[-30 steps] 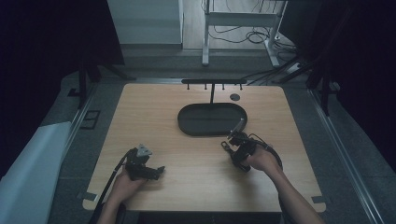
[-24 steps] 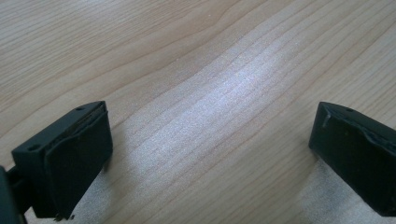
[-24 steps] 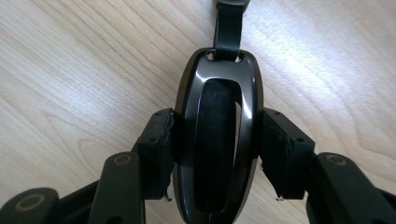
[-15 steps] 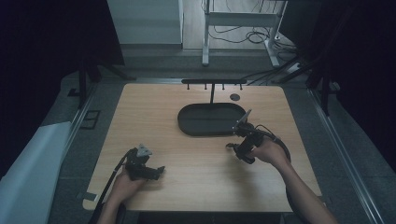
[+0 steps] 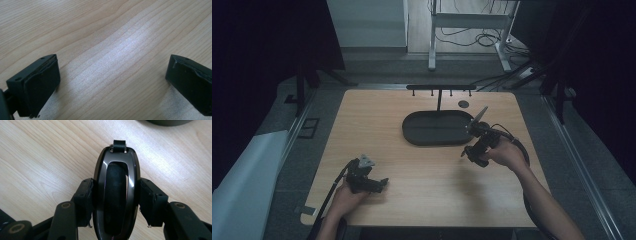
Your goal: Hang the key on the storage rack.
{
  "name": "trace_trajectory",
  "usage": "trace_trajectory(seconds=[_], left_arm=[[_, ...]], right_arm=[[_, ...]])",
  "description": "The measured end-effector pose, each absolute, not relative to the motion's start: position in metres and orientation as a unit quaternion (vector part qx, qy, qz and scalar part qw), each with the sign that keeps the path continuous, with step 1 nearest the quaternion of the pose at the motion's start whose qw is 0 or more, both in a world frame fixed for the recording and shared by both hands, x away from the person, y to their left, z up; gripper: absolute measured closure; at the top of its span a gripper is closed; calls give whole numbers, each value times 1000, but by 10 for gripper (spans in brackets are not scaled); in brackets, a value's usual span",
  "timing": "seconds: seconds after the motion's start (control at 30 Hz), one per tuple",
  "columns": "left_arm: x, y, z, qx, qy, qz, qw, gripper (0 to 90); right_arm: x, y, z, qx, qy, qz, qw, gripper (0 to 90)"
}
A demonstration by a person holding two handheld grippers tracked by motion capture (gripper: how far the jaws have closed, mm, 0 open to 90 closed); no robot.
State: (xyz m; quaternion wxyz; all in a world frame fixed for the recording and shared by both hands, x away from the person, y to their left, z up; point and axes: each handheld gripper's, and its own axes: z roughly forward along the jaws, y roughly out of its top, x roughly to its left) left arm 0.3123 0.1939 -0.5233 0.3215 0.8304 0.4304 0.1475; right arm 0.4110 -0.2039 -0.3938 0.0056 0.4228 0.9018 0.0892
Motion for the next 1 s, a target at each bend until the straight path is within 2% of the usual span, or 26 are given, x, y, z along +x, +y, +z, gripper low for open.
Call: trace_trajectory(seconds=[1.0], left_arm=[[312,194,-523,832,429,146,320,0]], right_arm=[[458,-213,-319,464,879,107,15,489]])
